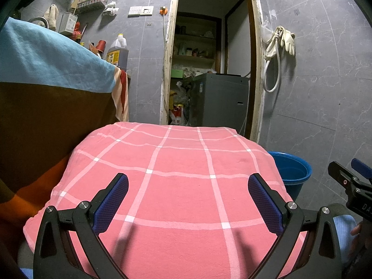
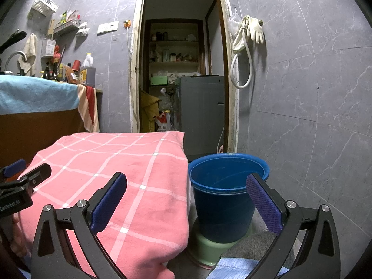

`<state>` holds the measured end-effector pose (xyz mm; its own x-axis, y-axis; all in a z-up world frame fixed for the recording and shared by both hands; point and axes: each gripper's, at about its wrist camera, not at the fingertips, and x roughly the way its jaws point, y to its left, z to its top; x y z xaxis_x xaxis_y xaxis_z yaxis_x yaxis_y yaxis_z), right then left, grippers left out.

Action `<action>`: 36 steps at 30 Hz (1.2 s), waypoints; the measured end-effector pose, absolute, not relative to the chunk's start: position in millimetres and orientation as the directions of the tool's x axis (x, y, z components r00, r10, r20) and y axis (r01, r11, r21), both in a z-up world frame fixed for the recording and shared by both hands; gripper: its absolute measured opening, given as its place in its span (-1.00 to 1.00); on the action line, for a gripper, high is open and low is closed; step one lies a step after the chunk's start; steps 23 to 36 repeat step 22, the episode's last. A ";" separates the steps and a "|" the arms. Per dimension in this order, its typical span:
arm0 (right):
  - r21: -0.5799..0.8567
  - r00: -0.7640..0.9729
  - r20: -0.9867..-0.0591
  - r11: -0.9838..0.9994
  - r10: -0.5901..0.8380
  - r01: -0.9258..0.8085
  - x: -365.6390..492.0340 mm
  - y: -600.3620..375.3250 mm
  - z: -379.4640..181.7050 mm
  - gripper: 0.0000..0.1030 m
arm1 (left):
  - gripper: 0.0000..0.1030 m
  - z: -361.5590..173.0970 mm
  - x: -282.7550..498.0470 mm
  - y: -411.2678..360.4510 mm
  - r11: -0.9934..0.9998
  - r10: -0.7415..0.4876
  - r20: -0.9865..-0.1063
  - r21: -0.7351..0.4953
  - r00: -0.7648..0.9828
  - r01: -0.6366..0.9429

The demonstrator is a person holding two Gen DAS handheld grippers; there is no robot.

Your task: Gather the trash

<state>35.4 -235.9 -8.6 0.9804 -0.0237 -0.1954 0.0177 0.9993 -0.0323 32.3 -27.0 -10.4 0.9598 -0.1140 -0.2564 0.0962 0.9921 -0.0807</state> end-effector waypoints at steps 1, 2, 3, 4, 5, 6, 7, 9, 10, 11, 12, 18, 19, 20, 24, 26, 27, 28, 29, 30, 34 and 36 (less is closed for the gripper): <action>-0.032 0.980 -0.196 0.999 -0.024 0.018 35.5 -235.9 -8.6 1.00 | 0.96 -10.4 32.3 -27.0 0.992 -0.118 -0.258 -0.080 0.959 0.100; -0.032 0.980 -0.196 0.999 -0.024 0.018 35.9 -235.8 -8.5 1.00 | 0.96 -10.8 31.8 -26.6 0.992 -0.119 -0.256 -0.078 0.959 0.102; -0.032 0.980 -0.196 0.999 -0.024 0.018 35.5 -235.9 -8.6 1.00 | 0.96 -12.1 31.3 -26.0 0.992 -0.115 -0.253 -0.072 0.961 0.100; -0.032 0.980 -0.196 0.999 -0.024 0.018 35.7 -235.8 -8.5 1.00 | 0.96 -13.7 29.7 -26.4 0.993 -0.110 -0.249 -0.066 0.962 0.096; -0.032 0.980 -0.196 0.999 -0.024 0.018 35.4 -235.8 -8.5 1.00 | 0.96 -14.3 28.3 -27.2 0.994 -0.100 -0.247 -0.056 0.964 0.089; -0.032 0.980 -0.196 0.999 -0.024 0.018 35.4 -235.8 -8.5 1.00 | 0.96 -16.3 28.4 -26.7 0.995 -0.095 -0.246 -0.051 0.965 0.085; -0.032 0.980 -0.196 0.999 -0.024 0.018 35.6 -235.8 -8.4 1.00 | 0.96 -17.0 28.0 -26.4 0.995 -0.095 -0.246 -0.052 0.964 0.085; -0.032 0.980 -0.196 0.999 -0.024 0.018 35.4 -235.7 -8.4 1.00 | 0.96 -18.2 29.2 -23.1 0.995 -0.096 -0.249 -0.053 0.964 0.086; -0.032 0.980 -0.196 0.999 -0.024 0.018 35.5 -235.7 -8.4 1.00 | 0.96 -18.5 29.8 -22.5 0.995 -0.091 -0.251 -0.050 0.964 0.081; -0.032 0.980 -0.197 0.999 -0.024 0.018 35.4 -235.6 -8.4 1.00 | 0.96 -18.7 30.9 -20.8 0.996 -0.089 -0.253 -0.048 0.963 0.079; -0.032 0.980 -0.197 0.999 -0.024 0.018 35.7 -235.5 -8.2 1.00 | 0.96 -19.2 31.5 -19.1 0.995 -0.091 -0.256 -0.050 0.963 0.081; -0.032 0.980 -0.196 0.999 -0.024 0.018 35.6 -235.1 -8.0 1.00 | 0.96 -17.9 33.0 -15.5 0.995 -0.094 -0.261 -0.047 0.961 0.085; -0.032 0.980 -0.197 0.999 -0.024 0.018 35.4 -234.7 -8.0 1.00 | 0.96 -17.8 33.1 -14.9 0.995 -0.094 -0.262 -0.047 0.960 0.085; -0.032 0.980 -0.197 0.999 -0.024 0.019 35.4 -234.7 -8.0 1.00 | 0.96 -17.8 33.4 -14.1 0.995 -0.094 -0.262 -0.046 0.960 0.085; -0.031 0.980 -0.196 0.999 -0.024 0.019 35.3 -234.7 -7.8 1.00 | 0.96 -17.8 33.1 -14.4 0.995 -0.094 -0.263 -0.047 0.960 0.085; -0.031 0.980 -0.196 0.999 -0.024 0.019 35.3 -234.7 -7.8 1.00 | 0.96 -17.8 33.1 -14.4 0.995 -0.094 -0.263 -0.047 0.960 0.085; -0.031 0.980 -0.196 0.999 -0.024 0.019 35.3 -234.7 -7.8 1.00 | 0.96 -17.8 33.1 -14.4 0.995 -0.094 -0.263 -0.047 0.960 0.085; -0.031 0.980 -0.196 0.999 -0.024 0.019 35.3 -234.7 -7.8 1.00 | 0.96 -17.8 33.1 -14.4 0.995 -0.094 -0.263 -0.047 0.960 0.085; -0.031 0.980 -0.196 0.999 -0.024 0.019 35.3 -234.7 -7.8 1.00 | 0.96 -17.8 33.1 -14.4 0.995 -0.094 -0.263 -0.047 0.960 0.085; -0.031 0.980 -0.196 0.999 -0.024 0.019 35.3 -234.7 -7.8 1.00 | 0.96 -17.8 33.1 -14.4 0.995 -0.094 -0.263 -0.047 0.960 0.085; -0.031 0.980 -0.196 0.999 -0.024 0.019 35.3 -234.7 -7.8 1.00 | 0.96 -17.8 33.1 -14.4 0.995 -0.094 -0.263 -0.047 0.960 0.085; -0.031 0.980 -0.196 0.999 -0.024 0.019 35.3 -234.7 -7.8 1.00 | 0.96 -17.8 33.1 -14.4 0.995 -0.094 -0.263 -0.047 0.960 0.085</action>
